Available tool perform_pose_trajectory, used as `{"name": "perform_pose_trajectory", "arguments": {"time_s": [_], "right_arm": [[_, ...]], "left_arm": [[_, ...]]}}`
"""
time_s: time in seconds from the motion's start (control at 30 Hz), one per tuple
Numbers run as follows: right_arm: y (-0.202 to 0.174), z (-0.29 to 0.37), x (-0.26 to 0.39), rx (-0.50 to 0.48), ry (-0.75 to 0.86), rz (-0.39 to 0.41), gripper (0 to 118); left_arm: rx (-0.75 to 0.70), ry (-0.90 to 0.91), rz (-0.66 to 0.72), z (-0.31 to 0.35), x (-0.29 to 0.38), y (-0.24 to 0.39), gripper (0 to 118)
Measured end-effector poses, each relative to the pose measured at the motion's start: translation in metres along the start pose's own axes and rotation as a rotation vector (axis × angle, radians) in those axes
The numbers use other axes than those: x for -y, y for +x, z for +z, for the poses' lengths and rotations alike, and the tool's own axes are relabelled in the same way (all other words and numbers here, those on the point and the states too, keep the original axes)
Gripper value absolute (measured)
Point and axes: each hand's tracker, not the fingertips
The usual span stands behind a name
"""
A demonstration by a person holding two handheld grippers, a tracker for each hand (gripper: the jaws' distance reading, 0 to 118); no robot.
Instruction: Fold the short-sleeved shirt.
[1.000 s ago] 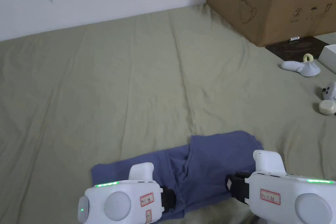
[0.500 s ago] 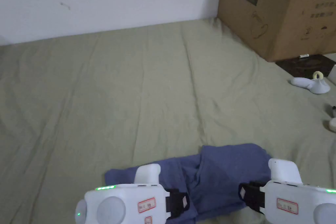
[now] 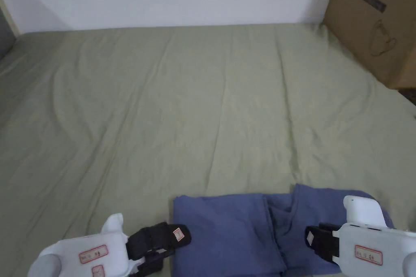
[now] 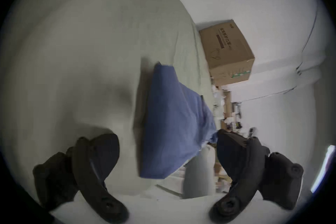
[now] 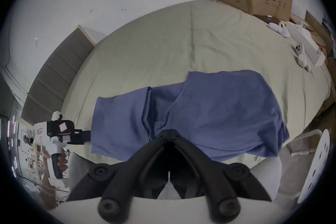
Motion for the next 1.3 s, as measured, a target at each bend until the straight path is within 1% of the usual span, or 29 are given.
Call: {"name": "perform_pose_trajectory", "arguments": {"time_s": [0.03,0.13,0.2,0.23,0.27,0.3,0.33,0.37,0.43,0.5,0.63,0.77,0.83,0.97,1.07,1.2,1.3], "right_arm": [[-0.003,-0.001,-0.001,-0.005,-0.006,0.010,0],[-0.009,-0.002,-0.002,-0.006,-0.016,0.038,0],[-0.010,-0.003,-0.002,-0.005,-0.021,0.042,0],[-0.011,-0.002,-0.002,-0.005,-0.023,0.043,0],[-0.011,-0.002,-0.002,-0.005,-0.024,0.043,0],[-0.011,-0.002,-0.003,-0.004,-0.025,0.042,0],[-0.011,-0.002,-0.003,-0.002,-0.027,0.042,0],[-0.011,-0.001,-0.003,-0.001,-0.030,0.045,0],[-0.012,-0.001,-0.004,0.010,-0.034,0.055,0],[-0.012,-0.002,-0.005,0.013,-0.036,0.053,0],[-0.015,-0.004,-0.006,0.000,-0.037,0.039,0],[-0.024,-0.011,-0.004,-0.016,-0.051,0.053,0],[-0.028,-0.013,-0.003,-0.027,-0.054,0.064,0],[-0.034,-0.020,0.000,-0.037,-0.070,0.078,0],[-0.034,-0.022,0.002,-0.046,-0.077,0.077,0],[-0.029,-0.022,0.005,-0.056,-0.079,0.070,0],[-0.022,-0.019,0.005,-0.057,-0.075,0.057,0]], "left_arm": [[0.019,-0.015,0.028,-0.011,0.000,-0.004,110],[0.095,-0.020,0.030,-0.029,-0.002,-0.003,109],[0.115,-0.046,0.060,-0.037,-0.005,-0.003,106],[0.086,-0.052,0.062,-0.038,-0.007,-0.005,85],[0.036,-0.062,0.058,-0.042,-0.007,-0.004,43],[-0.061,-0.065,-0.010,-0.044,-0.007,-0.006,13],[-0.035,-0.083,-0.013,-0.042,-0.008,-0.009,13],[0.020,-0.082,0.019,-0.039,-0.009,-0.013,13],[0.075,-0.081,0.055,-0.028,-0.012,-0.011,13],[0.055,-0.077,0.007,-0.016,-0.018,-0.008,13],[-0.015,-0.065,-0.051,0.027,-0.035,-0.016,13],[-0.102,-0.028,-0.055,0.086,-0.056,-0.035,13],[-0.170,0.002,-0.067,0.121,-0.065,-0.044,13],[-0.249,0.074,-0.035,0.173,-0.073,-0.047,13],[-0.331,0.127,-0.001,0.193,-0.075,-0.046,13],[-0.339,0.129,-0.029,0.189,-0.067,-0.022,13],[-0.397,0.150,-0.066,0.179,-0.067,0.005,13]]}}
